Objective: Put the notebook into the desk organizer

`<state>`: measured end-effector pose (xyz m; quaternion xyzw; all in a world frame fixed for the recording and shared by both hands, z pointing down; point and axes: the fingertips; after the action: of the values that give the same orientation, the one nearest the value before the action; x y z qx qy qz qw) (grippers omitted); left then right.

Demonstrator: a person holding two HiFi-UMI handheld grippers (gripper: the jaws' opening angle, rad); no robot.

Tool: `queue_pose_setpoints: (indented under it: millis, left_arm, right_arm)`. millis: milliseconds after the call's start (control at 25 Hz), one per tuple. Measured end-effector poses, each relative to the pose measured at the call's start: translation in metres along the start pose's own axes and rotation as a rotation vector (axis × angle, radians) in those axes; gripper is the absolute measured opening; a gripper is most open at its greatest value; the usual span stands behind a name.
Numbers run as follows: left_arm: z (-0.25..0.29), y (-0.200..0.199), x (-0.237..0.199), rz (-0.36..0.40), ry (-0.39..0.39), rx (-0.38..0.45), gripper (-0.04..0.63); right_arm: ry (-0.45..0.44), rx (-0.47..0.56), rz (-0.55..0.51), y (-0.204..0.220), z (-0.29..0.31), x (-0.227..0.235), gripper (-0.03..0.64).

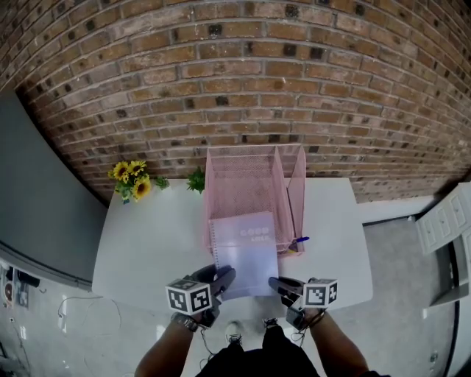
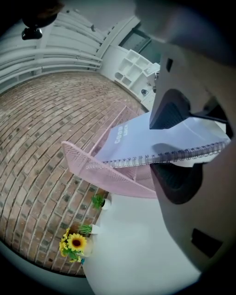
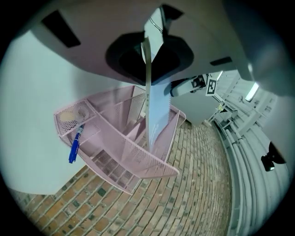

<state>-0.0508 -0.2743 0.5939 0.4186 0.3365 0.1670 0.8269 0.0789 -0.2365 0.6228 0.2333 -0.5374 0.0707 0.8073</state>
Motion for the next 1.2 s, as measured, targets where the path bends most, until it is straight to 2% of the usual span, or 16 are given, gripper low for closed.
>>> queue_pose_setpoints:
  millis: [560,760,1200]
  left_arm:
    - [-0.021,0.004,0.001,0.004,-0.023,0.032,0.219]
    - [-0.024,0.014,0.005,-0.011,-0.015,0.022,0.219]
    - [-0.021,0.031,0.012,-0.026,-0.001,-0.007,0.219]
  right_arm:
    - [-0.047,0.142,0.087,-0.033,0.0,-0.017,0.034]
    - [-0.035,0.156,0.076,-0.042,0.001,-0.019,0.034]
    - [0.003,0.212,0.156,-0.058,0.004,-0.018,0.034]
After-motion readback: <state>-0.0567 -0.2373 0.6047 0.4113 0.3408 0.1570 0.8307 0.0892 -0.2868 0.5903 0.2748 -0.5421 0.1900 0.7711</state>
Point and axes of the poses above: the fingertips, and each gripper's own axes: z forward along the fingers, x to its right, y out of its underside, and after that the axes turned 12 degrees about z, right-handed
